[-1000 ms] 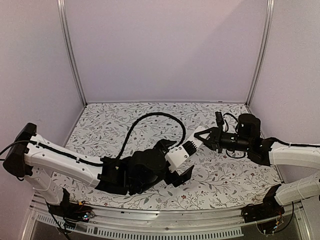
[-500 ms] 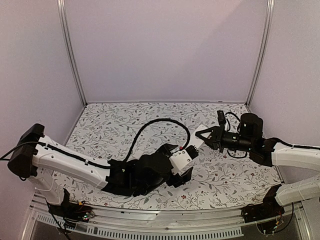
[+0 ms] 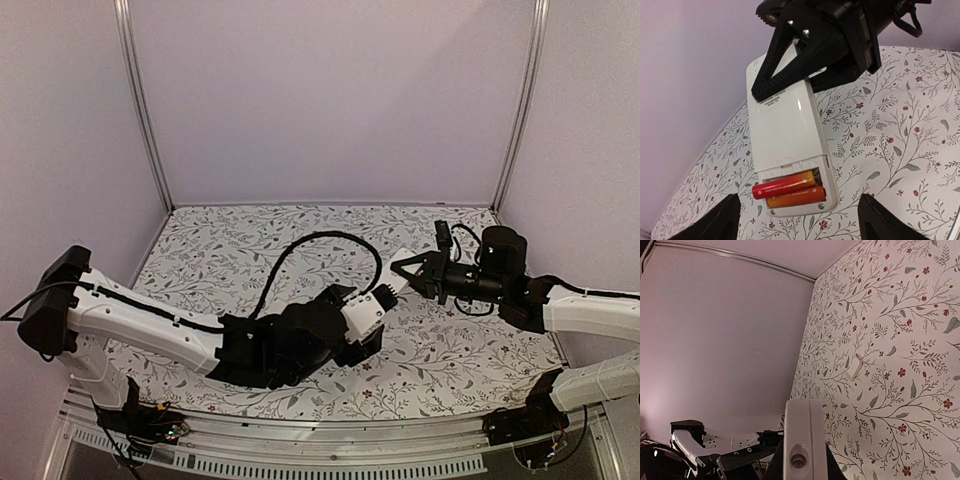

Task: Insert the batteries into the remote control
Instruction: Load the battery into the battery compartment.

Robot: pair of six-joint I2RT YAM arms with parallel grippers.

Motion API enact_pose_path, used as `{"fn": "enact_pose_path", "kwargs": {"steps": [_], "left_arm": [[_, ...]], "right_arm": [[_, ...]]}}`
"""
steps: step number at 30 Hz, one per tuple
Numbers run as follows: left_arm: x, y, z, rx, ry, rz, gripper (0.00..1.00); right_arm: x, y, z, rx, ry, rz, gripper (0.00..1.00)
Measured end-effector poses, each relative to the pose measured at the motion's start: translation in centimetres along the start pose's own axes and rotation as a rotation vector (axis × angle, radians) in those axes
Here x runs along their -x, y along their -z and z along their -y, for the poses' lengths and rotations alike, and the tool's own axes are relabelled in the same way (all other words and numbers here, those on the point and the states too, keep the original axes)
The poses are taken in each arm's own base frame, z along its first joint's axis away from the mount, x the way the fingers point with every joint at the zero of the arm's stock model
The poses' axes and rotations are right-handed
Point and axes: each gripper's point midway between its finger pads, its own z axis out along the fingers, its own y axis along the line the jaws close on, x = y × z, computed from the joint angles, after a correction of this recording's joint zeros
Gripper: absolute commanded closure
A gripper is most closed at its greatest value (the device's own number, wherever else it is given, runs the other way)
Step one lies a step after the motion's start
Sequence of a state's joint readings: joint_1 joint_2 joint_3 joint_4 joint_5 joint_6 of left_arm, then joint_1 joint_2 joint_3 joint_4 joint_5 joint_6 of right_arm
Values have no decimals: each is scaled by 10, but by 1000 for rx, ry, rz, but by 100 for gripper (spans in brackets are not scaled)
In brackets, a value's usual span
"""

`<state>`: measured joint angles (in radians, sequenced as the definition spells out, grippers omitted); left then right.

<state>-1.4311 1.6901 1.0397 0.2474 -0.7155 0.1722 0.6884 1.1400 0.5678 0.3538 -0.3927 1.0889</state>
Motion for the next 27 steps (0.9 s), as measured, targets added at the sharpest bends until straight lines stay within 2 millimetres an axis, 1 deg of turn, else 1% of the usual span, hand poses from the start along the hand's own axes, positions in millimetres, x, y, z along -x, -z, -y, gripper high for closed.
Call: {"fn": "enact_pose_path", "kwargs": {"steps": [3,13,27], "left_arm": [[0,-1,-1,2,-1,-4,20],[-5,-4,-3,5,-13,-24,26],[-6,-6,-1,4,-26,-35,27]], "right_arm": [[1,0,-2,9,-4,4,100],[0,0,-3,17,-15,3,100],[0,0,-4,21,-19,3,100]]}}
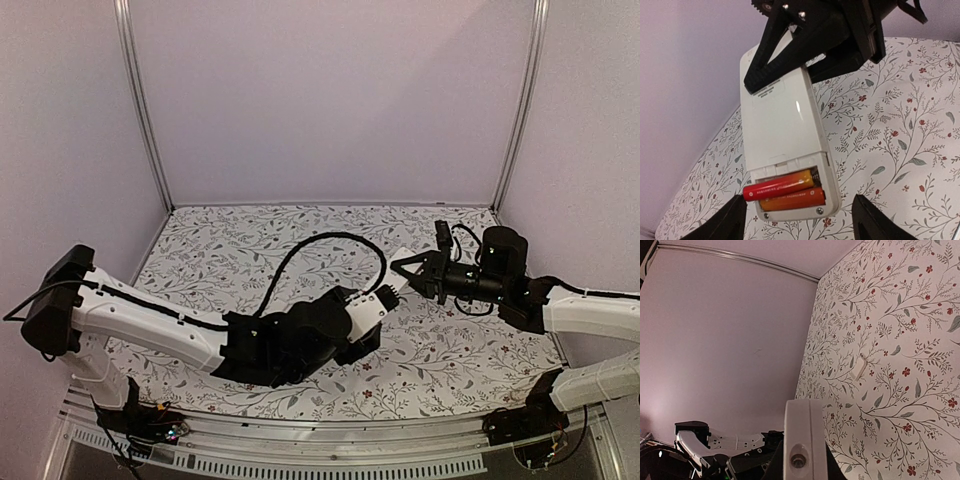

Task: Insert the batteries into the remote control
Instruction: Load the battery into the battery compartment.

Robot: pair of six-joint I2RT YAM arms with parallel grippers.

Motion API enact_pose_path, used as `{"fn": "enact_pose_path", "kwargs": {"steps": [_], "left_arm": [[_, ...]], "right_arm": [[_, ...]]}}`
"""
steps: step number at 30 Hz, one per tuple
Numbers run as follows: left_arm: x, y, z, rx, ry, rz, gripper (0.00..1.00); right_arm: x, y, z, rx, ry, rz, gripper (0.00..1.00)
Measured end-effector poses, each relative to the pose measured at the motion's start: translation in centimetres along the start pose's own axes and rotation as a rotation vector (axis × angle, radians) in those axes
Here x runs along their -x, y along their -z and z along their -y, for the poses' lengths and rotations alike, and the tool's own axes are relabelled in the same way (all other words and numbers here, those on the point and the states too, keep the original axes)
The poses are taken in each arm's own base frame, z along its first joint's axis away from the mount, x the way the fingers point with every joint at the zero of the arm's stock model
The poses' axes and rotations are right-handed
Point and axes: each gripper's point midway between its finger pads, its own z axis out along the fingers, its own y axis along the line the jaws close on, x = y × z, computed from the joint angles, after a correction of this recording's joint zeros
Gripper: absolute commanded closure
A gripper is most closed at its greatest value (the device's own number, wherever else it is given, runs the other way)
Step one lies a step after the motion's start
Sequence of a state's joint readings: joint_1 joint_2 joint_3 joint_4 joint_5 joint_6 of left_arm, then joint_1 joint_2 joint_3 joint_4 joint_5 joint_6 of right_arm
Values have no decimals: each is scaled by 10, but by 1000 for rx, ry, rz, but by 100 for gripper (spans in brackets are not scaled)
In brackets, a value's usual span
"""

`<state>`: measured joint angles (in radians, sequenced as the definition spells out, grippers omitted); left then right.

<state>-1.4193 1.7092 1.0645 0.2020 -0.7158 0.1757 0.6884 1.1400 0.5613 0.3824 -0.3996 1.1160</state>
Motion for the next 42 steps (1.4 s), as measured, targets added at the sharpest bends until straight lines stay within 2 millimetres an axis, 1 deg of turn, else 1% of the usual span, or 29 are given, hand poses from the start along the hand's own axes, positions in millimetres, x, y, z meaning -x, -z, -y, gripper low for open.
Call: {"fn": "enact_pose_path", "kwargs": {"steps": [8,12,19,24,30,37,42], "left_arm": [[-1,-1,0,-1,-17,-4,36],[-2,-1,0,0,-29,-10,38],[-4,-11,6,3,-73,-52,42],[-11,-18,11,10,-122,-105,46],[-15,-20,9,28,-155,-129,51],[-19,-24,9,77,-222,-154,51],[-24,-23,10,114,-312,-173,52]], "right_arm": [[-1,0,0,1,-3,-3,100],[-1,0,1,0,-4,-5,100],[-3,1,8,-17,-16,-5,100],[-6,1,13,-34,-28,-12,100],[-5,1,17,-51,-42,-4,100],[-4,1,20,-62,-58,7,100],[-5,2,22,-70,-88,3,100]]}}
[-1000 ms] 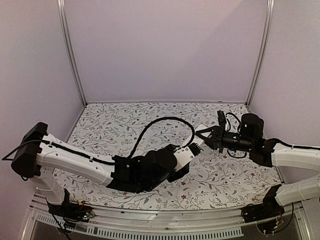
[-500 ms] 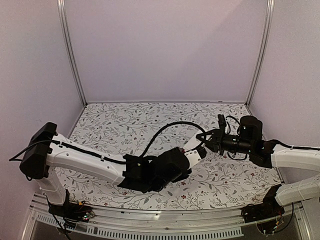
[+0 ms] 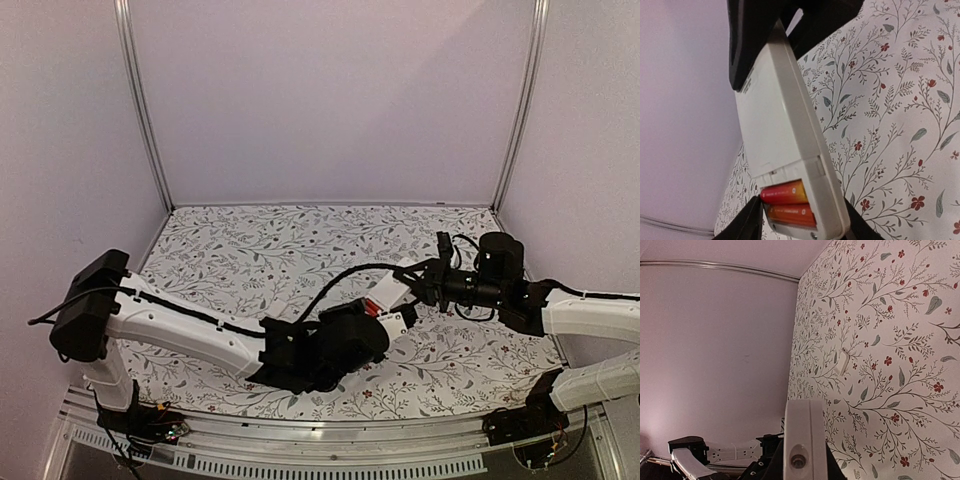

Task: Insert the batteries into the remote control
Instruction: Load the battery into the battery compartment, then press the battery in the battery compartment.

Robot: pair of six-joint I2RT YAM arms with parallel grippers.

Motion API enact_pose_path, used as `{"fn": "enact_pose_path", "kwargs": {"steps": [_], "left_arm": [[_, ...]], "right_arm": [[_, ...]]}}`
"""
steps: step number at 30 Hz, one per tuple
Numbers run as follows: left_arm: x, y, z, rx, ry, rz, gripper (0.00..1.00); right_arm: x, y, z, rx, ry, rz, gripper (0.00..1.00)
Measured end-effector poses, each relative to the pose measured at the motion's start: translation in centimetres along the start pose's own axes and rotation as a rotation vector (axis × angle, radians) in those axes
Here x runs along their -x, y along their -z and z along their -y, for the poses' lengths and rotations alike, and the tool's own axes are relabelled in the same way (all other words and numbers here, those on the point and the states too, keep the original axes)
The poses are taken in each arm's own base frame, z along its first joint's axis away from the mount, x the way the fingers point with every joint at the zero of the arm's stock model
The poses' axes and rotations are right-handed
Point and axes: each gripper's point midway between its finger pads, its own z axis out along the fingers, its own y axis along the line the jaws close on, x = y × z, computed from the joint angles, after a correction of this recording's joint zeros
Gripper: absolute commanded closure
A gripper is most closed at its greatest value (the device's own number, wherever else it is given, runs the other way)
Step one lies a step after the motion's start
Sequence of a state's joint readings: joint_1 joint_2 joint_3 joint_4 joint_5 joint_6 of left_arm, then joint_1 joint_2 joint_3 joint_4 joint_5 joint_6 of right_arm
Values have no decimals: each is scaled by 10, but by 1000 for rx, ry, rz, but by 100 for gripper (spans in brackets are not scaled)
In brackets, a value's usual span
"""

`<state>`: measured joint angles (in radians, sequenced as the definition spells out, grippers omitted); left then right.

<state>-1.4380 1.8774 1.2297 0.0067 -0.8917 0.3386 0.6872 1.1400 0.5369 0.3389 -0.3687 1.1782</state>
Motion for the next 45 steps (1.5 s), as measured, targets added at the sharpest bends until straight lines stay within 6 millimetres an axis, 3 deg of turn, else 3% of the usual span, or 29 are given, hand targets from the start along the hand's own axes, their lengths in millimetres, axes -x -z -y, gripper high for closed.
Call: {"fn": "enact_pose_path", "kwargs": {"steps": [3,8,12,17,22,28,34,38,45], "left_arm": [[-2,0,0,26,-54,-10,51],[-7,0,-2,50,-102,-22,34],[-12,4,-2,34,-102,-18,27],[1,16,-15,5,-43,28,21],[17,39,-37,-52,63,104,17],[24,66,-66,-181,314,211,21],[-3,54,-112,-344,700,251,30],[-7,50,-103,-498,833,248,34],[12,59,-53,-823,909,244,40]], "right_arm": [[0,0,0,-2,-16,-1,100],[0,3,-6,18,-28,-1,100],[-1,4,-10,37,-22,-7,100],[-1,5,-15,63,12,-9,100],[1,10,-19,90,65,-3,100],[-1,13,-15,86,152,-21,100],[-9,17,-23,121,267,-66,100],[-14,19,-34,162,335,-99,100],[-19,24,-64,263,430,-139,100]]}}
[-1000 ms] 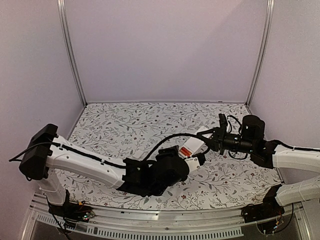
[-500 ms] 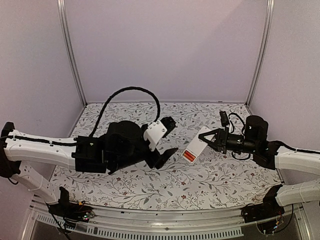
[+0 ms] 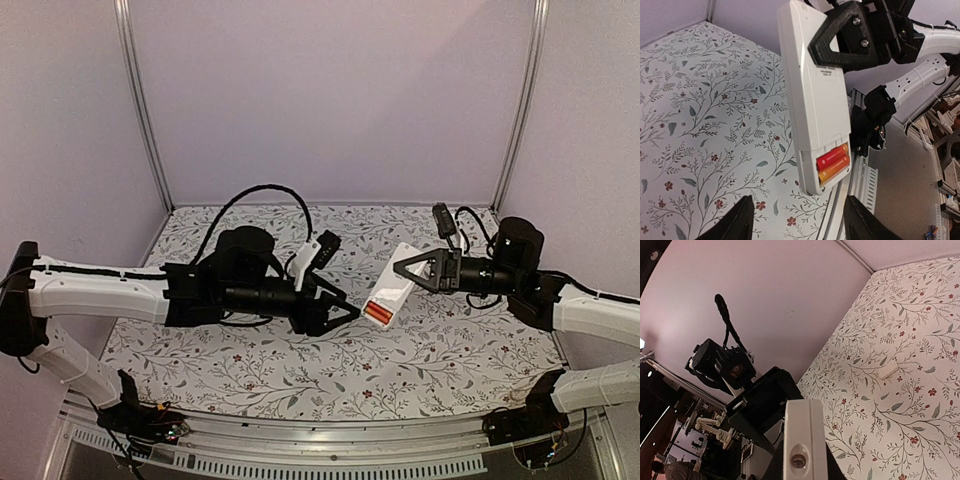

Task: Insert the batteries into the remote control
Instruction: Press the battery in the battery compartment.

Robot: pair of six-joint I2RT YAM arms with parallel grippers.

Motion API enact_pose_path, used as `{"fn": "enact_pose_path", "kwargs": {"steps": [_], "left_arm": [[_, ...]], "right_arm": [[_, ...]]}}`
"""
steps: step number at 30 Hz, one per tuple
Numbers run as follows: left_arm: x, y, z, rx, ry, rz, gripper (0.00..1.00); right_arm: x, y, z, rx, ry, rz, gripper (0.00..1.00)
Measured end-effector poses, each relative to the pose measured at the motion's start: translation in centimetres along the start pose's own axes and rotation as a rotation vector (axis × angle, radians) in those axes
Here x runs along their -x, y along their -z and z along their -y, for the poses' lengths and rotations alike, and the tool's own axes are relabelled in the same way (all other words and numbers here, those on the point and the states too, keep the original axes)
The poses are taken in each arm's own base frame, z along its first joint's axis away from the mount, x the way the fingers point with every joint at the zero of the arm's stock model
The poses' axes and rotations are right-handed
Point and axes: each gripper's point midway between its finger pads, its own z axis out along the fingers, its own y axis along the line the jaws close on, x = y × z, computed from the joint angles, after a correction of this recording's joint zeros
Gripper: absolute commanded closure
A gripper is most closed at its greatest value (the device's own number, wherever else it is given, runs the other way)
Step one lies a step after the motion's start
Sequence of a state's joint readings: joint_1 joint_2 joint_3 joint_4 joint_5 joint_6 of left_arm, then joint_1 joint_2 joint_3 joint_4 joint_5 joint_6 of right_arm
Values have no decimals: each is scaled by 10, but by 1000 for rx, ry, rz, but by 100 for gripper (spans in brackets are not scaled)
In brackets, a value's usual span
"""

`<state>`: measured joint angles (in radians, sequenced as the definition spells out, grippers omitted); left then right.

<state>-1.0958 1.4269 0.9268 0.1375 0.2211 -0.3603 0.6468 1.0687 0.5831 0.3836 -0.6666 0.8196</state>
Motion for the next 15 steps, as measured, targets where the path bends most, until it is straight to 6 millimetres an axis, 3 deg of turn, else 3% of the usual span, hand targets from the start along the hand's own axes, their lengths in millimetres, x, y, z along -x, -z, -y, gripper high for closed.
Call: {"fn": "enact_pose_path", "kwargs": {"steps": [5,15], "left_arm": [[-16,-11,10,-90,61,-62,46],[-8,-19,27,-214,138,-48,55]], "right_arm": [[0,-1,-12,45,35,-20,100],[-9,-9,-22,97,73,-74,100]]}}
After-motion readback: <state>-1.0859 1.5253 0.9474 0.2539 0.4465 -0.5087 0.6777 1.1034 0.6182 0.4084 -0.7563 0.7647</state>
